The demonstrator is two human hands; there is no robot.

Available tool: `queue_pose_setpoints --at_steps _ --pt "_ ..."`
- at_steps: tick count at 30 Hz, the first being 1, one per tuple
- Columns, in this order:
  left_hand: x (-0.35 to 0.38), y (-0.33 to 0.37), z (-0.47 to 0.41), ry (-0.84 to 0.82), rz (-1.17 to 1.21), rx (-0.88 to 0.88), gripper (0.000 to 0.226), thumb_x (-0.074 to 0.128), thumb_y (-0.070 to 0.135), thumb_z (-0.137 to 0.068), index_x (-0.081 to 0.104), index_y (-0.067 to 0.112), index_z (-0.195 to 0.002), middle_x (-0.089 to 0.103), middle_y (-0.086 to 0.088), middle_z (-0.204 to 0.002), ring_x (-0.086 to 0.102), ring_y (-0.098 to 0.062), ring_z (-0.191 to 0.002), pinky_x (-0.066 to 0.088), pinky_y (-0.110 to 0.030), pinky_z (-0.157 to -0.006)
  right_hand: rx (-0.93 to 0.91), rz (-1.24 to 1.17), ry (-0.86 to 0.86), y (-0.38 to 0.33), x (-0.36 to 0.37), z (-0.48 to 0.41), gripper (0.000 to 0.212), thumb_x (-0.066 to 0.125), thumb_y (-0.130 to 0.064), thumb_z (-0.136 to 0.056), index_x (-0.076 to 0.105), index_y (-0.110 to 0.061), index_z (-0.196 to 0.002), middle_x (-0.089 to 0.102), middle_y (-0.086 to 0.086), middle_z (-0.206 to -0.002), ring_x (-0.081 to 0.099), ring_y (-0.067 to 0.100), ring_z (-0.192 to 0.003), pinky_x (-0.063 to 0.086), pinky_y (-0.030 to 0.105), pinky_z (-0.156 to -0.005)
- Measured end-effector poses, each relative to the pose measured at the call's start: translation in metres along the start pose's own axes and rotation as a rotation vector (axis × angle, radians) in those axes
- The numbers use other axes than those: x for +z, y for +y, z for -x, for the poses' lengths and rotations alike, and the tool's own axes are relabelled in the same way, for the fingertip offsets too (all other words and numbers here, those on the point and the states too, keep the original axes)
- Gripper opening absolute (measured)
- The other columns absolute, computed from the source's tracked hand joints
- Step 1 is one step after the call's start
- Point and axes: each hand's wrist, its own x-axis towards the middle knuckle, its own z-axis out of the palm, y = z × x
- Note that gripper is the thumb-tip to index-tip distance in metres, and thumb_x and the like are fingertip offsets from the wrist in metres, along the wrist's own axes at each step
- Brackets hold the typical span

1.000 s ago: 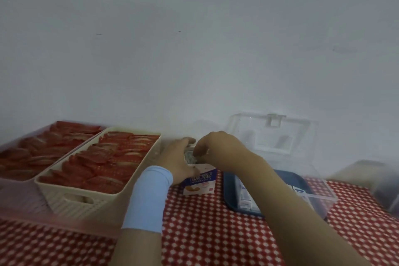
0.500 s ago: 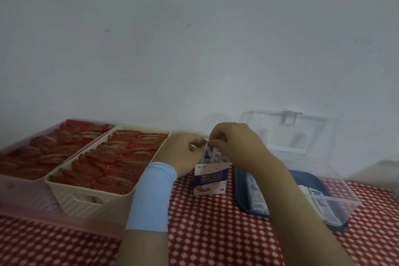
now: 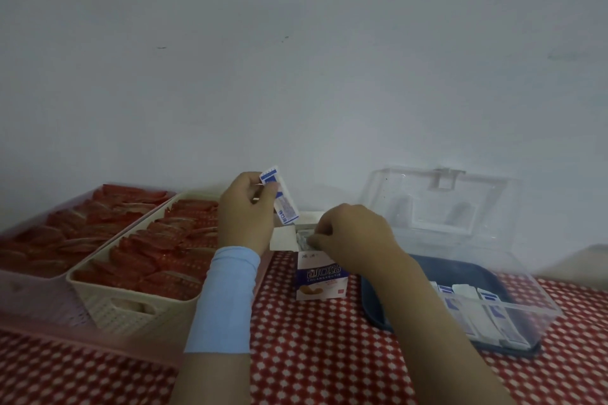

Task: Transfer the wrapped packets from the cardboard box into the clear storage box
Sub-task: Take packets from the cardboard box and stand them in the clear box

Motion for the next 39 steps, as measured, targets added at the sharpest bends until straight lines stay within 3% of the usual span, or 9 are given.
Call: queue_pose_setpoints --at_steps 13,19,23,26,31,34,37,39 --pt "0.007 -0.008 0.0 -0.097 -0.096 -0.028 0.018 0.052 0.004 -0.093 0.063 0.019 -0.094 0.07 -0.001 -0.094 0.07 -0.021 -0.085 0.062 -0.047 -0.073 -0.072 0.114 0.011 -0.003 0.001 0.0 0.023 0.055 -0.034 -0.098 0.074 -0.022 -0.103 0.068 -0.002 -0.1 0.063 0.017 -0.088 0.051 0.03 -0.073" --pt "0.007 -0.011 -0.002 -0.049 -0.095 -0.014 0.018 0.053 0.006 -0.092 0.062 0.021 -0.092 0.07 -0.002 -0.095 0.071 -0.023 -0.085 0.062 -0.047 -0.071 -0.04 -0.178 0.215 0.004 -0.011 -0.001 0.02 0.053 -0.03 -0.102 0.066 -0.022 -0.114 0.069 -0.002 -0.104 0.063 0.014 -0.09 0.055 0.031 -0.079" --pt "0.01 -0.012 -0.002 -0.085 -0.142 0.012 0.018 0.055 0.005 -0.091 0.062 0.022 -0.092 0.07 -0.004 -0.092 0.07 -0.025 -0.082 0.061 -0.048 -0.07 -0.061 -0.287 0.096 0.006 -0.005 -0.001 0.032 0.064 -0.026 -0.097 0.063 -0.022 -0.129 0.071 -0.003 -0.105 0.058 0.006 -0.079 0.047 0.016 -0.069" --pt "0.011 -0.012 -0.002 -0.098 -0.186 0.037 0.015 0.055 0.005 -0.091 0.063 0.017 -0.097 0.07 -0.005 -0.094 0.069 -0.025 -0.081 0.06 -0.048 -0.071 -0.058 -0.339 0.082 0.009 -0.004 -0.001 0.026 0.07 -0.02 -0.093 0.072 -0.019 -0.119 0.072 -0.002 -0.105 0.056 -0.001 -0.07 0.043 0.008 -0.065" --pt "0.011 -0.01 -0.002 -0.075 -0.19 0.042 0.014 0.055 0.005 -0.092 0.063 0.016 -0.096 0.069 -0.004 -0.093 0.069 -0.023 -0.082 0.06 -0.047 -0.072 0.031 -0.591 0.168 0.016 -0.012 0.001 0.014 0.07 -0.014 -0.092 0.076 -0.02 -0.104 0.072 -0.011 -0.079 0.068 0.006 -0.054 0.05 0.009 -0.053" --pt "0.012 -0.01 0.0 -0.089 -0.203 0.048 0.014 0.055 0.006 -0.092 0.063 0.016 -0.097 0.069 -0.003 -0.093 0.069 -0.022 -0.082 0.06 -0.043 -0.071 0.051 -0.59 0.175 0.018 -0.012 0.001 0.021 0.067 -0.012 -0.094 0.074 -0.017 -0.112 0.073 -0.007 -0.086 0.069 0.005 -0.061 0.051 0.01 -0.057" --pt "0.014 -0.009 0.002 -0.106 -0.221 0.061 0.015 0.056 0.006 -0.092 0.063 0.019 -0.097 0.07 -0.001 -0.092 0.069 -0.02 -0.082 0.057 -0.034 -0.067 0.031 -0.377 0.175 0.017 -0.01 0.002 0.029 0.056 -0.012 -0.099 0.069 -0.017 -0.125 0.071 0.001 -0.115 0.068 0.01 -0.093 0.049 0.015 -0.079" --pt "0.014 -0.008 0.002 -0.111 -0.228 0.063 0.015 0.056 0.007 -0.093 0.063 0.019 -0.096 0.07 0.0 -0.092 0.069 -0.019 -0.082 0.056 -0.031 -0.064 0.004 -0.256 0.123 0.014 -0.01 0.003 0.031 0.051 -0.01 -0.1 0.07 -0.018 -0.123 0.07 0.001 -0.117 0.063 0.012 -0.096 0.046 0.015 -0.078"
